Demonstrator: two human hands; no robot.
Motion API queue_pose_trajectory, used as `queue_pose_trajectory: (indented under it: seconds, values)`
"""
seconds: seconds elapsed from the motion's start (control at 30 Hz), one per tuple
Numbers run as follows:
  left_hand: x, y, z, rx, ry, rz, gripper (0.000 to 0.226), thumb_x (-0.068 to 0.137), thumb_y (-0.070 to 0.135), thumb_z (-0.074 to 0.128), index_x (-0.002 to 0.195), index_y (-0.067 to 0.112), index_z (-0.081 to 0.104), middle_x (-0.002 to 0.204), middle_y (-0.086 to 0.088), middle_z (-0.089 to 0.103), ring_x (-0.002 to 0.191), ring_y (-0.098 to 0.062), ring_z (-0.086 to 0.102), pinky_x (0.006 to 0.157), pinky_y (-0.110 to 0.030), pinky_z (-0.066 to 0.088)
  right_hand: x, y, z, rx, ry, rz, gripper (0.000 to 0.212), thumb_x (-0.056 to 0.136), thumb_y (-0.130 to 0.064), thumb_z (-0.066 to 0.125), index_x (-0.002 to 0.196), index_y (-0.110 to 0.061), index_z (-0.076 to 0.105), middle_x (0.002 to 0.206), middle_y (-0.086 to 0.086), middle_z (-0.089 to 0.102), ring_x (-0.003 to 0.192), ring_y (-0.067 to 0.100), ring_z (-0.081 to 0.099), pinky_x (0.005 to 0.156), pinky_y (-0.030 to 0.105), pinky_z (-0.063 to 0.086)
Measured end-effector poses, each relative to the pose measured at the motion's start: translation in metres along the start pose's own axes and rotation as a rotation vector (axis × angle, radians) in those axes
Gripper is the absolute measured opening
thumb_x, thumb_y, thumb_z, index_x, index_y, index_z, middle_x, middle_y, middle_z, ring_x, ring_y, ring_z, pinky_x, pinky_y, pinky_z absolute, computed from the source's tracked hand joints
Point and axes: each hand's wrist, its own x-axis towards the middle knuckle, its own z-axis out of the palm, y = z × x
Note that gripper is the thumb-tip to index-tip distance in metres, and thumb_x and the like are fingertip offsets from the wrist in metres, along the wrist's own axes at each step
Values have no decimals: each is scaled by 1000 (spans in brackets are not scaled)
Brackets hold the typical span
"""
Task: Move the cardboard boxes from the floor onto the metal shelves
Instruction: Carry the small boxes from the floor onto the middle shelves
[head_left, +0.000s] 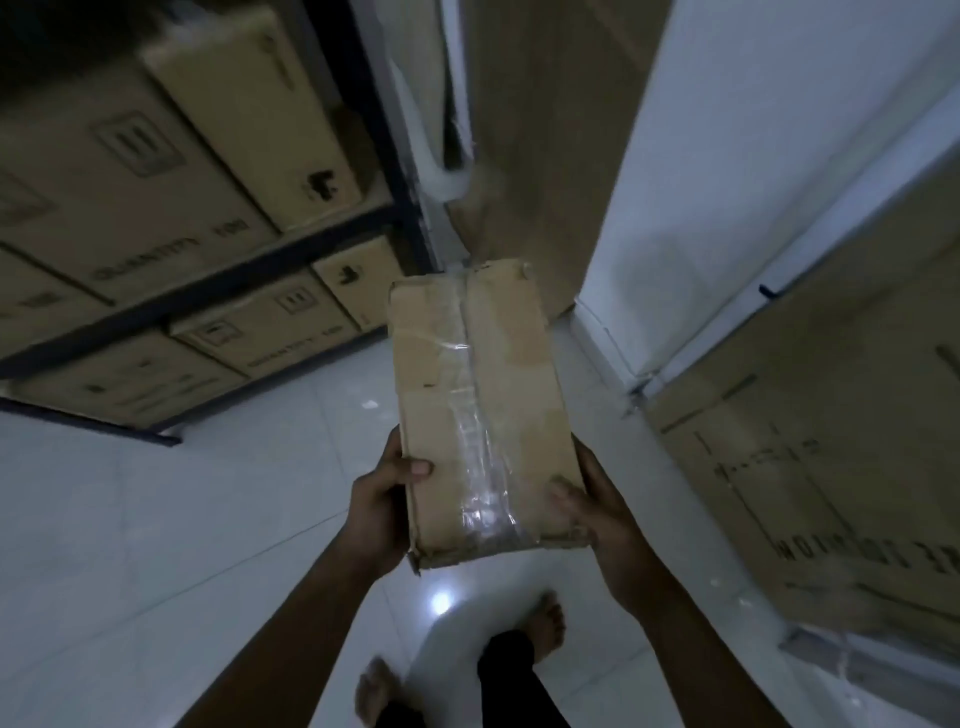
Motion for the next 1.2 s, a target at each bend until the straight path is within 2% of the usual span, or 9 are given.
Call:
queue_pose_trajectory:
  seconds: [0.07, 0.13, 0.23, 0.43, 0.7, 0.83, 1.0, 1.07, 1.2]
  values:
    - [-38, 24, -10, -66, -1, 25, 110, 41, 21, 80, 144, 7, 44, 120, -19, 59, 105, -40, 58, 87, -54, 50, -14, -28, 32, 5, -56, -60, 73, 81, -26, 72, 148, -25, 42, 131, -15, 66, 115, 6, 66, 85, 17, 53]
    - [-75, 45, -29, -92, -14, 85, 105, 47, 20, 73, 146, 5, 41, 116, -18, 61, 100, -38, 61, 81, -50, 53, -31, -48, 68, 20, -119, -89, 76, 79, -20, 68, 150, -21, 42, 131, -10, 67, 113, 9, 67, 83, 20, 54]
    - [-129, 71, -65, -117, -32, 179, 106, 48, 20, 75, 147, 3, 39, 114, -19, 62, 97, -38, 64, 73, -46, 56, -56, -68, 127, -22, -156, -182, 81, 75, -27, 76, 149, -21, 44, 131, -6, 67, 113, 14, 68, 83, 23, 56]
    - [-246, 117, -157, -101, -3, 359, 76, 63, 14, 57, 136, 0, 45, 91, -11, 74, 79, -28, 73, 61, -37, 59, -100, -93, 262, -17, -303, -306, 73, 70, -33, 77, 140, -27, 56, 127, 0, 70, 110, 19, 69, 81, 26, 56]
    - [-391, 231, -244, 37, 29, 613, 108, 48, 34, 87, 144, 8, 46, 116, -14, 66, 100, -32, 67, 82, -49, 59, -142, -163, 445, 59, -438, -479, 60, 69, -33, 75, 128, -26, 67, 119, 1, 73, 108, 20, 70, 82, 25, 55]
    - [-426, 304, -258, 111, -19, 794, 91, 62, 34, 79, 144, 12, 46, 123, -18, 58, 108, -37, 61, 89, -51, 55, -141, -225, 505, 123, -478, -565, 64, 66, -33, 74, 127, -17, 66, 108, 5, 76, 97, 21, 72, 74, 25, 56]
    - [-450, 393, -263, 216, 0, 962, 82, 66, 36, 72, 141, 12, 47, 114, -11, 66, 102, -30, 67, 82, -45, 60, -125, -298, 562, 146, -527, -697, 70, 65, -37, 74, 131, -17, 65, 115, 10, 73, 108, 31, 69, 91, 44, 53]
    - [-458, 427, -264, 272, 31, 1017, 77, 68, 39, 69, 139, 18, 50, 119, -10, 66, 107, -32, 67, 90, -51, 56, -115, -327, 583, 172, -549, -730, 65, 65, -36, 72, 128, -18, 67, 114, 10, 74, 108, 32, 69, 93, 46, 52]
    - [-473, 497, -266, 329, 143, 1123, 71, 67, 48, 70, 133, 25, 59, 135, -18, 60, 120, -41, 61, 103, -62, 45, -94, -388, 630, 217, -593, -775, 64, 65, -38, 73, 124, -14, 67, 109, 10, 75, 101, 29, 71, 85, 44, 54]
